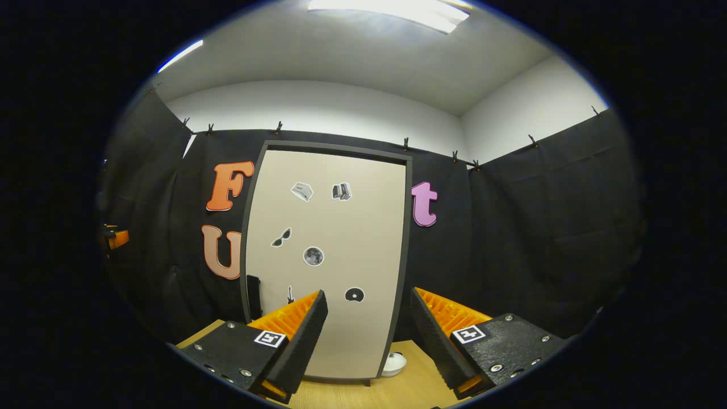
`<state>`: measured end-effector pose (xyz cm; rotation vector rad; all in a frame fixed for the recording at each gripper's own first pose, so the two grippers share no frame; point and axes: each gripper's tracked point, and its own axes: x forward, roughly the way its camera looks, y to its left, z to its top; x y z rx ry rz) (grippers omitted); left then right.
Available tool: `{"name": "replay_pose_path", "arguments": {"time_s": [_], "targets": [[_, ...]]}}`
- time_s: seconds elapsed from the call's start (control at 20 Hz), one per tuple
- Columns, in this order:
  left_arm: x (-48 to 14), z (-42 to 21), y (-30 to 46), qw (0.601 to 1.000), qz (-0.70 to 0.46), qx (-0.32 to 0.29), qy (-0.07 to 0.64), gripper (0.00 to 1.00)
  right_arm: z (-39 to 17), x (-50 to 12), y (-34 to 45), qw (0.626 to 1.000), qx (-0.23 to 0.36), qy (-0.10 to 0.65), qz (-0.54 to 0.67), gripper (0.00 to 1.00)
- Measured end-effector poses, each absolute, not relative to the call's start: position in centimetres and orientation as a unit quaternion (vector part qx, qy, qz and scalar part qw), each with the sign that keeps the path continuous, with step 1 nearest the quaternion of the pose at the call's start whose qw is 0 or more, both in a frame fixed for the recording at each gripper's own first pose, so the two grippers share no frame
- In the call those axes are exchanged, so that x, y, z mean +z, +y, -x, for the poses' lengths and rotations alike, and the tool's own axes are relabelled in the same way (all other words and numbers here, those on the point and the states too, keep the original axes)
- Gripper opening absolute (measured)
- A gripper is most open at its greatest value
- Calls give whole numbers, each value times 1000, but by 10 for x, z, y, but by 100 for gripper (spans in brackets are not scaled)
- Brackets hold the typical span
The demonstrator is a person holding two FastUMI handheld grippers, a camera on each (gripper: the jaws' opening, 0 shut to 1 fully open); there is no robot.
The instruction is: Open the cabinet door with the right hand, grasp the bottle in the cabinet with the left hand and place it on the coaster, then close the cabinet door with the right hand.
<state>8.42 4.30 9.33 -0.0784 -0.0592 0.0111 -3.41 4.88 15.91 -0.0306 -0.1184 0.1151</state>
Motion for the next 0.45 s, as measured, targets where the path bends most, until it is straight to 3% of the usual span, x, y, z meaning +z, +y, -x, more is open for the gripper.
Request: {"name": "replay_pose_path", "arguments": {"time_s": [0.45], "targets": [[109,-77,15,998,36,-30,-42,95,61,157,11,998,19,-56,8,91]]}}
